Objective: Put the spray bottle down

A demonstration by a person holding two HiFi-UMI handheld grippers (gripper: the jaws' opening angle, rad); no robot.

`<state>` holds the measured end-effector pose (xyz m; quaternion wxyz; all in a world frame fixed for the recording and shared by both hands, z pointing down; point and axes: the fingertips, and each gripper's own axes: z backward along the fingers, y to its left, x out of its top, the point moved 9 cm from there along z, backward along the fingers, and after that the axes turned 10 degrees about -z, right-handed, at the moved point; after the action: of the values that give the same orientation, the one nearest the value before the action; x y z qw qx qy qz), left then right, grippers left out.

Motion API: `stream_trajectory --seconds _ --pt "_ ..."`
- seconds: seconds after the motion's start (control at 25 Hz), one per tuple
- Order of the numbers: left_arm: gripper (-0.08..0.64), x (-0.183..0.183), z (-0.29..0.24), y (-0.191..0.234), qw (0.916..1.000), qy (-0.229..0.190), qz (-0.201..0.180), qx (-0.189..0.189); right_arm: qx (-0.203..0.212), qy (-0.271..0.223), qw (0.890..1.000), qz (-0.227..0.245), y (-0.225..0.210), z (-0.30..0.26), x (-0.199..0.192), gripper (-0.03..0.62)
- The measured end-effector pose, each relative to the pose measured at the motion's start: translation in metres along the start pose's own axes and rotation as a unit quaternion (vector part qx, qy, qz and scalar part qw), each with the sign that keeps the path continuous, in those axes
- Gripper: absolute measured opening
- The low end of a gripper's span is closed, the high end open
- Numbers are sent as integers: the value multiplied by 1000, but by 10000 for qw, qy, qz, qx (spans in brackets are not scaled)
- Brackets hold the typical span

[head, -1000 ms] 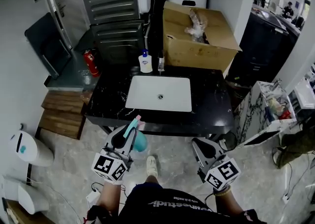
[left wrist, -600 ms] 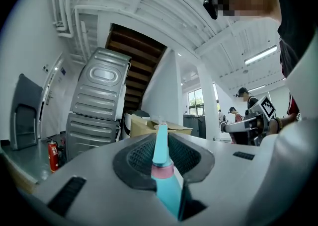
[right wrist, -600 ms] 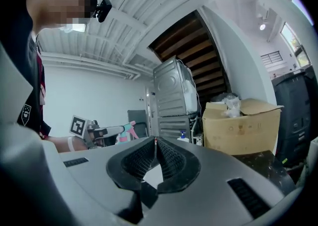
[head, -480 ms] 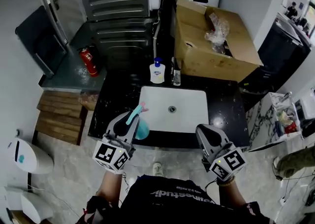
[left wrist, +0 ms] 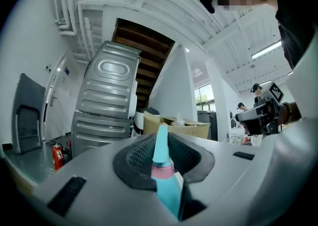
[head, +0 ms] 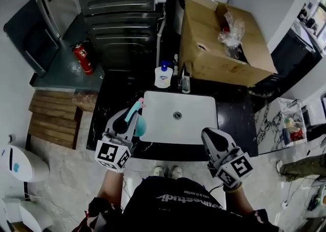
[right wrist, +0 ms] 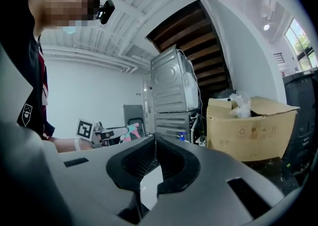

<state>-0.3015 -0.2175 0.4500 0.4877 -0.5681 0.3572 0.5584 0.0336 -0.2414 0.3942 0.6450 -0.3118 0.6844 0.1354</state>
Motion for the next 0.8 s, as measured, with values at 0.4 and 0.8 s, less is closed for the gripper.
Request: stream_trajectory --seconds 0.4,0.8 --pt "84 -65 -58 56 9969 60 -366 688 -71 13 9999 -84 -20 -20 -5 44" --pt "84 -114 -81 63 9946 253 -410 922 -300 59 9993 -233 -29 -17 -16 44"
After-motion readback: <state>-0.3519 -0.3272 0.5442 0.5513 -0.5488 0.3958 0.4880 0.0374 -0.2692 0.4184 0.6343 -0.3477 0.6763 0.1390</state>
